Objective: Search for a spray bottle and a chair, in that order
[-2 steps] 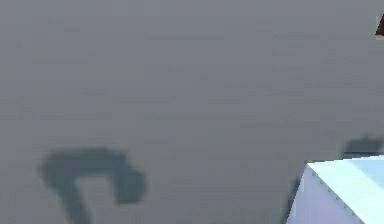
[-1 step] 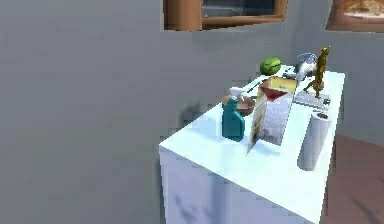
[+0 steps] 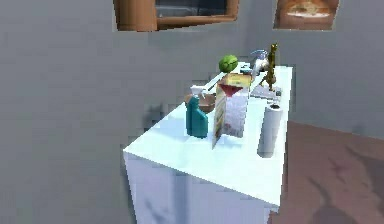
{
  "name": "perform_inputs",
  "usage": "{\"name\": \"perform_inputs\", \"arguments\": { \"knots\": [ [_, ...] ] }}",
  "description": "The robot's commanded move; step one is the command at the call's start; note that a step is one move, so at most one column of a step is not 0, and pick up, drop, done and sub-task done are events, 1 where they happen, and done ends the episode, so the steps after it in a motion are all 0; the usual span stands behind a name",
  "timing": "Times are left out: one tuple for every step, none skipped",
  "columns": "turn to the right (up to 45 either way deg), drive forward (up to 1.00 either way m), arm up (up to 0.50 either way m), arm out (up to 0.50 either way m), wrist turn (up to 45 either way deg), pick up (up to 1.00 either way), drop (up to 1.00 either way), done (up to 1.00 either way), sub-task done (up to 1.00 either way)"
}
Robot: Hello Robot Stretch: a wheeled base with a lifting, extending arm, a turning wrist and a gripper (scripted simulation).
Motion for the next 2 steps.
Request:
{"name": "perform_inputs", "arguments": {
  "knots": [
    [0.0,0.0,0.0,0.0,0.0,0.0,0.0,0.0,1.0],
    [-45.0,0.0,0.0,0.0,0.0,0.0,0.0,0.0,0.0]
  ]
}}
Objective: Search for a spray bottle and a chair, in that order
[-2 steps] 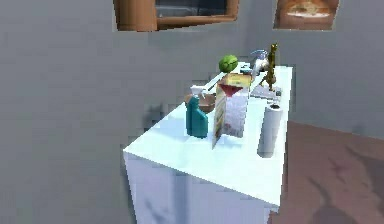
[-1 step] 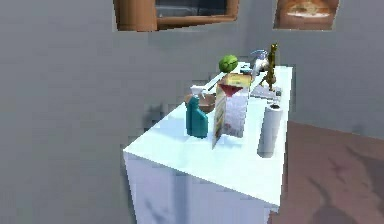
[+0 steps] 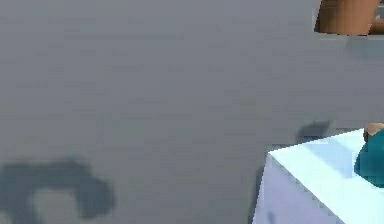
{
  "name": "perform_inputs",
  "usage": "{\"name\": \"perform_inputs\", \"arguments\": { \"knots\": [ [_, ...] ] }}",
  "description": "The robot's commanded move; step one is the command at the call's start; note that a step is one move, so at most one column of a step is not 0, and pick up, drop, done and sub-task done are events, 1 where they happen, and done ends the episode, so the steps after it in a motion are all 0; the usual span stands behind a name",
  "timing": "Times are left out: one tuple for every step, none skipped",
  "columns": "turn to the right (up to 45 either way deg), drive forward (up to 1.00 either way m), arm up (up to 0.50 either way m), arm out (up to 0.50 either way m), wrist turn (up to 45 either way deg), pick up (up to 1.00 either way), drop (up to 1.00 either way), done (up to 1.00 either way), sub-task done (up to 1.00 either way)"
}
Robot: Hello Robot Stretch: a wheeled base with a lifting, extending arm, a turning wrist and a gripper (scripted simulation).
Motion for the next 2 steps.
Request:
{"name": "perform_inputs", "arguments": {
  "knots": [
    [-45.0,0.0,0.0,0.0,0.0,0.0,0.0,0.0,0.0],
    [-45.0,0.0,0.0,0.0,0.0,0.0,0.0,0.0,0.0]
  ]
}}
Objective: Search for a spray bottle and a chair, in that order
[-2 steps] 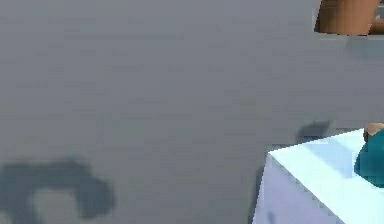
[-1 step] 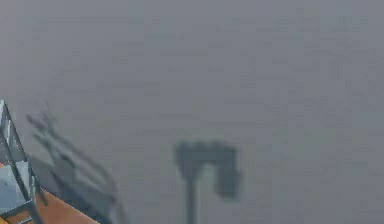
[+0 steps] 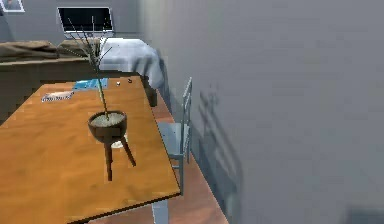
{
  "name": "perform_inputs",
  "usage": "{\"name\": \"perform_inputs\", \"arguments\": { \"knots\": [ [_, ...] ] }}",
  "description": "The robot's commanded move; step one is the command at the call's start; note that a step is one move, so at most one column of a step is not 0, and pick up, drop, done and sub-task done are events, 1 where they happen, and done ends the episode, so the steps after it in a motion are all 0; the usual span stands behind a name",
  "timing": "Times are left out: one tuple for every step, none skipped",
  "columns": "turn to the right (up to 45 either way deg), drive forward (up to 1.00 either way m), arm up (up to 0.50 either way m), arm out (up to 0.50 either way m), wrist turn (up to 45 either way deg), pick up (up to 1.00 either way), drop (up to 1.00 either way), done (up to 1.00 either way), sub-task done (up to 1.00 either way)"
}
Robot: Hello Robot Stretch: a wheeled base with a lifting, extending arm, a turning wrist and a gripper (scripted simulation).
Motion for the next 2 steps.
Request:
{"name": "perform_inputs", "arguments": {
  "knots": [
    [-21.0,0.0,0.0,0.0,0.0,0.0,0.0,0.0,0.0],
    [0.0,0.2,0.0,0.0,0.0,0.0,0.0,0.0,0.0]
  ]
}}
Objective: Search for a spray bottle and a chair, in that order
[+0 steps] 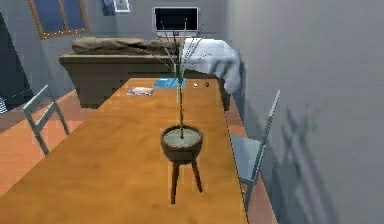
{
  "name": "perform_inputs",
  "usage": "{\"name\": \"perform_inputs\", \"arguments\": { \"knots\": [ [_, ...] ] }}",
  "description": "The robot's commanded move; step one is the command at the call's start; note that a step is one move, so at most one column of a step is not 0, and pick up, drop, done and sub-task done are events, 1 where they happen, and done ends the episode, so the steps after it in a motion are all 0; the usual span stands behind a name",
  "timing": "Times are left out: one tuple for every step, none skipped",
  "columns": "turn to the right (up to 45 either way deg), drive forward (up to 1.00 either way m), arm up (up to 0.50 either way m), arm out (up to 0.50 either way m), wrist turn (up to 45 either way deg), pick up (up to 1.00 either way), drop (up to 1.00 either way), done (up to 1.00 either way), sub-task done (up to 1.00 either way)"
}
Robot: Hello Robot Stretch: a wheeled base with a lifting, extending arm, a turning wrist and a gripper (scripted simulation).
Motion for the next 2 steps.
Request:
{"name": "perform_inputs", "arguments": {
  "knots": [
    [12.0,0.0,0.0,0.0,0.0,0.0,0.0,0.0,0.0],
    [0.0,0.0,0.0,0.0,0.0,0.0,0.0,1.0,0.0]
  ]
}}
